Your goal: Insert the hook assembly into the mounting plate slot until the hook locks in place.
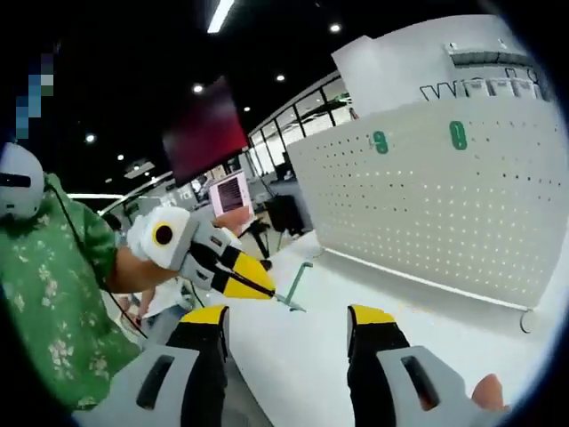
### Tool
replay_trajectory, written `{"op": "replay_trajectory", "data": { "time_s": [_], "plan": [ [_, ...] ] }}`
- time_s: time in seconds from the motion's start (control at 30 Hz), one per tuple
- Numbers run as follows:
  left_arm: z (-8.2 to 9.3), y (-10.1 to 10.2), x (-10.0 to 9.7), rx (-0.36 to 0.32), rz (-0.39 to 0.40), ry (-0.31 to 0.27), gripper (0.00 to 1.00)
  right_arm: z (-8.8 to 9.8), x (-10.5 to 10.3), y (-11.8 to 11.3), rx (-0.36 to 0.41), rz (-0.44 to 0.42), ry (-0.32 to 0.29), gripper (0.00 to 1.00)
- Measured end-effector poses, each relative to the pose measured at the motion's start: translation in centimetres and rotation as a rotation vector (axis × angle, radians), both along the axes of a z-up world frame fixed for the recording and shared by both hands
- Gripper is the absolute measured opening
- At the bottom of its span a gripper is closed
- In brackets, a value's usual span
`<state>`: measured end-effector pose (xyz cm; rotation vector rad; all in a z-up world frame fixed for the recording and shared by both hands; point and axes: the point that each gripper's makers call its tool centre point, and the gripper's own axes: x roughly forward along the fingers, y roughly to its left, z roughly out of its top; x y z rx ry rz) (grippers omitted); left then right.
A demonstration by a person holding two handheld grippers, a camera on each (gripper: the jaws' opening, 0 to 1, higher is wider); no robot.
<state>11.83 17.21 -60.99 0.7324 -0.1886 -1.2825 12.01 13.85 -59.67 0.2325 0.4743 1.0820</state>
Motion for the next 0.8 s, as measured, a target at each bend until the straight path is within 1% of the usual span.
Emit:
{"op": "replay_trajectory", "data": {
  "time_s": [0.07, 0.1, 0.13, 0.2, 0.27, 0.3, 0.4, 0.5, 0.67, 0.8],
  "plan": [
    [0.3, -0.1, -0.3, -0.004, -0.007, -0.003, 0.01, 0.4, 0.1, -0.1, 0.038, 0.001, 0.026, 0.44],
    [0.5, -0.1, -0.6, -0.006, -0.014, -0.007, 0.01, 0.7, 0.2, -0.2, 0.064, 0.004, 0.048, 0.42],
    [0.7, -0.2, -0.7, -0.008, -0.020, -0.007, 0.01, 1.0, 0.2, -0.2, 0.096, 0.011, 0.082, 0.41],
    [1.1, -0.3, -1.2, -0.014, -0.032, -0.015, 0.01, 1.4, 0.3, -0.2, 0.136, 0.026, 0.112, 0.37],
    [1.3, -0.4, -1.5, -0.020, -0.040, -0.015, 0.01, 1.7, 0.1, -0.1, 0.159, 0.044, 0.136, 0.31],
    [1.4, -0.6, -1.8, -0.021, -0.045, -0.019, 0.01, 1.8, 0.1, 0.1, 0.175, 0.052, 0.159, 0.29],
    [1.6, -0.8, -2.4, -0.021, -0.058, -0.026, 0.01, 1.7, 0.0, 0.4, 0.187, 0.079, 0.196, 0.25],
    [1.9, -1.0, -2.9, -0.024, -0.070, -0.031, 0.01, 1.4, -0.1, 0.8, 0.170, 0.091, 0.213, 0.24],
    [2.2, -1.3, -3.7, -0.026, -0.086, -0.042, 0.01, 1.0, -0.5, 1.2, 0.182, 0.118, 0.264, 0.18],
    [2.2, -1.5, -4.1, -0.029, -0.097, -0.042, 0.01, 1.2, -0.7, 1.3, 0.201, 0.127, 0.276, 0.14]
  ]
}}
